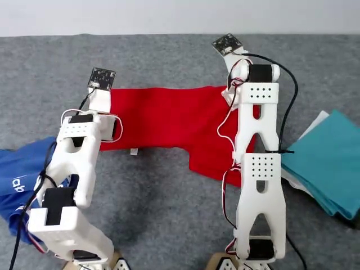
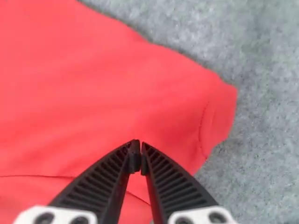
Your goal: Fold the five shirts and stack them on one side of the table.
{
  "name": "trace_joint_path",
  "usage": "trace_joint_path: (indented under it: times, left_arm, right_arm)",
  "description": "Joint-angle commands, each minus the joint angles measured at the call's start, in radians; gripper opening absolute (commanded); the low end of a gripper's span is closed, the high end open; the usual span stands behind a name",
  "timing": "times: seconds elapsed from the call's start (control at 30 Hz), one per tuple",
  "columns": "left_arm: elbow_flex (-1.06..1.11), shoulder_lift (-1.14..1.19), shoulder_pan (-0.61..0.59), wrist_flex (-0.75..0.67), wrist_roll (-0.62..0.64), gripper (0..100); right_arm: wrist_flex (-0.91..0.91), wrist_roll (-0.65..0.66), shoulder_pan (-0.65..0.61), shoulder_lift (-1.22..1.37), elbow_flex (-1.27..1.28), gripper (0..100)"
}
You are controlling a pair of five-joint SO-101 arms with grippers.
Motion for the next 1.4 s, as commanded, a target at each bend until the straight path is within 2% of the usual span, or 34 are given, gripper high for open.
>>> trace_joint_path:
  times: [0.0, 0.17, 0.4, 0.53, 0.73, 0.97, 1.07, 1.2, 1.37]
  left_arm:
    - [-0.005, -0.055, -0.005, -0.02, 0.011, 1]
    - [-0.005, -0.055, -0.003, -0.02, 0.011, 1]
    - [-0.005, -0.057, 0.028, -0.015, 0.011, 1]
    - [-0.022, -0.072, 0.158, 0.063, 0.006, 1]
    - [-0.174, -0.152, 0.359, 0.244, -0.078, 1]
    - [-0.312, -0.087, 0.577, 0.298, -0.201, 1]
    - [-0.378, -0.002, 0.631, 0.298, -0.201, 1]
    - [-0.492, 0.143, 0.69, 0.299, -0.201, 1]
    - [-0.624, 0.318, 0.779, 0.341, -0.203, 1]
  right_arm:
    - [0.047, -0.061, 0.024, -0.128, -0.041, 0.9]
    - [0.048, -0.098, 0.085, -0.282, -0.041, 0.9]
    - [0.047, -0.164, 0.237, -0.578, -0.041, 0.9]
    - [0.047, -0.163, 0.308, -0.753, -0.04, 0.9]
    - [0.047, -0.163, 0.452, -0.943, -0.04, 0.9]
    - [0.047, -0.161, 0.707, -1.072, -0.029, 0.9]
    - [0.047, -0.161, 0.834, -1.171, 0.094, 0.9]
    - [0.044, -0.161, 0.986, -1.357, 0.42, 0.9]
    - [0.041, -0.123, 1.093, -1.592, 0.816, 1.0]
